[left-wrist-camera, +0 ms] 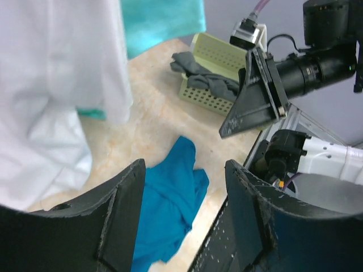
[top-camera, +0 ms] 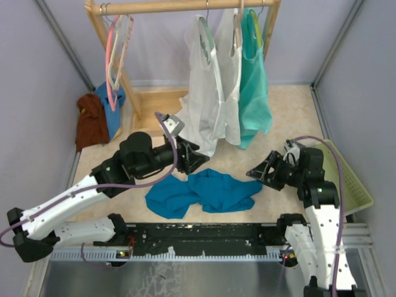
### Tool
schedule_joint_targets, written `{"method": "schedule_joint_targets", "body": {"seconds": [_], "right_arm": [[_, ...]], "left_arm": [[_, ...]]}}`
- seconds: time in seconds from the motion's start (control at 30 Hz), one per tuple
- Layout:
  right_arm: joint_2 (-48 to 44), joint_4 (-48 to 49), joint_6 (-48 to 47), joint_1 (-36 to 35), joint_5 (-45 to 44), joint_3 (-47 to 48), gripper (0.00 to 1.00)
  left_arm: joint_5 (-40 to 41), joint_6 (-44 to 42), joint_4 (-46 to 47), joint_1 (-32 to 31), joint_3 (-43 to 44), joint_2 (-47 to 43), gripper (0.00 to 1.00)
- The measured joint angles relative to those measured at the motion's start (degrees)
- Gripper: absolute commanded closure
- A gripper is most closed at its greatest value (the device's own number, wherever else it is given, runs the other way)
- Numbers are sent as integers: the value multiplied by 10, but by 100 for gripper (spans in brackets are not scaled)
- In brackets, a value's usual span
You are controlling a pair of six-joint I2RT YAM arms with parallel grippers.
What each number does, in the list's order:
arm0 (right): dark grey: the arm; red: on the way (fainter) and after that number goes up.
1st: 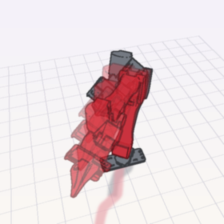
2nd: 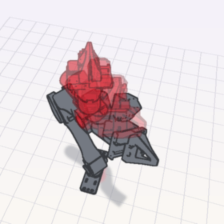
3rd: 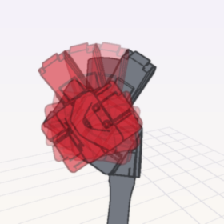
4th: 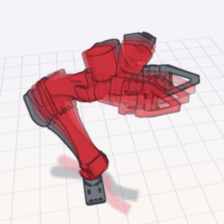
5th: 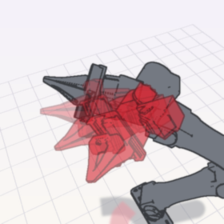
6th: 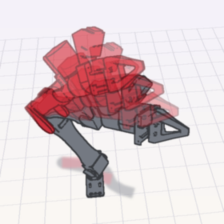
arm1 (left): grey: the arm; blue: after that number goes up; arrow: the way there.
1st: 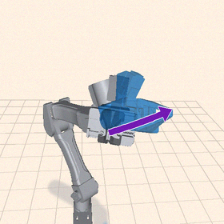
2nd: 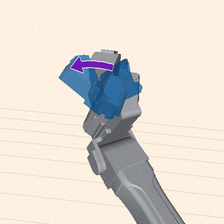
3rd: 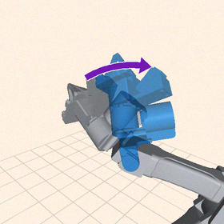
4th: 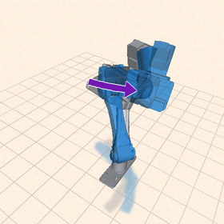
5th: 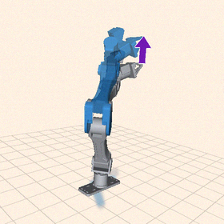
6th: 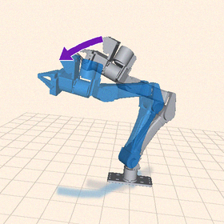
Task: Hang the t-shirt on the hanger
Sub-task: Place the T-shirt at the center of the board, then pick up the T-shirt from the center of the board.
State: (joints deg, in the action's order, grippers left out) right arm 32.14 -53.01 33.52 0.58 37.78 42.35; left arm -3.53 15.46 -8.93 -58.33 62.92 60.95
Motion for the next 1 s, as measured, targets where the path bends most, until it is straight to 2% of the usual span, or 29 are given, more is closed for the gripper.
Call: {"method": "schedule_joint_targets", "body": {"seconds": [0.1,0.17,0.33,0.47,0.57,0.77,1.0], "right_arm": [[39,43,7,-30,-7,-7,41],[61,75,16,-91,-32,-7,41],[112,136,50,-332,-166,-7,50],[166,157,79,-527,-322,-5,51],[230,160,85,-629,-429,11,53],[369,168,75,-715,-572,68,53],[469,178,51,-732,-634,108,53]], "left_arm": [[25,23,-46,0,-36,-59,35],[41,34,-78,0,-57,-87,35],[82,62,-156,0,-91,-146,36],[106,75,-198,0,-93,-180,36],[119,82,-216,0,-93,-193,36],[132,88,-241,0,-93,-195,36],[139,89,-247,0,-93,-197,36]]}}
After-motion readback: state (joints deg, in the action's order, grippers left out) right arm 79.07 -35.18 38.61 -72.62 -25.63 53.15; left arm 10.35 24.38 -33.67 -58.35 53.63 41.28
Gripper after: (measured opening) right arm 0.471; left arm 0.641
